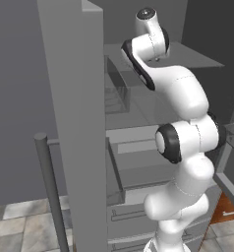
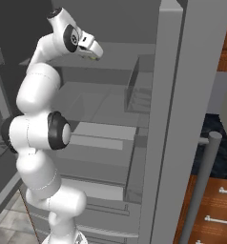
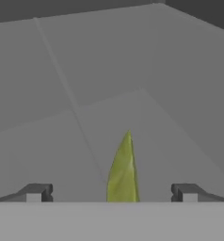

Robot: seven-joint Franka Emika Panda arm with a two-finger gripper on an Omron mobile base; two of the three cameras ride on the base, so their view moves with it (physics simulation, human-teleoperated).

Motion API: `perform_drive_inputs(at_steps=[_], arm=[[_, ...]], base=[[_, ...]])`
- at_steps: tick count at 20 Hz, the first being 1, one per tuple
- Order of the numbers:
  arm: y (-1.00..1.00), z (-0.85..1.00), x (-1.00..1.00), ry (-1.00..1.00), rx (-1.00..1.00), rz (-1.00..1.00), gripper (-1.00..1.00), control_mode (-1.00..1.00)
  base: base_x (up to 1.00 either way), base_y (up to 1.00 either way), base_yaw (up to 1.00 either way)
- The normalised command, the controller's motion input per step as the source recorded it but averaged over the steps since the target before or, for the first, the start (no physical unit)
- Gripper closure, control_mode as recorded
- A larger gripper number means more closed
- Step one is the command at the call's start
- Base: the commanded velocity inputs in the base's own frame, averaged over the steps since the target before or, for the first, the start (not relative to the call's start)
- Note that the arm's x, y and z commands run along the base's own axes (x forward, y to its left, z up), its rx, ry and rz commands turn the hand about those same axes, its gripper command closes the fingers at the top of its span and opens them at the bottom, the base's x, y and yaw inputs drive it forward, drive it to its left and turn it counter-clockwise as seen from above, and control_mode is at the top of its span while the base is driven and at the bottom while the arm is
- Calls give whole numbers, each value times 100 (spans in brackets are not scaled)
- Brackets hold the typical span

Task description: There is a bowl on the dining counter. Grab a lemon wedge from the fridge and place it in the bowl. Then get the liquor bottle and glass cup from the cabinet and place them next to the bowl.

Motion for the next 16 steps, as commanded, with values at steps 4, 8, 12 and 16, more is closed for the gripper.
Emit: perform_drive_inputs(at_steps=[4,8,12,16], arm=[[-22,-11,7,2,0,1,-100,-100],[-17,-16,4,2,0,1,-100,-100],[-6,-32,1,5,0,3,-100,-100],[0,-39,0,5,-2,5,-100,-100]], base=[[0,0,0],[0,0,0],[0,0,0],[0,0,0]])
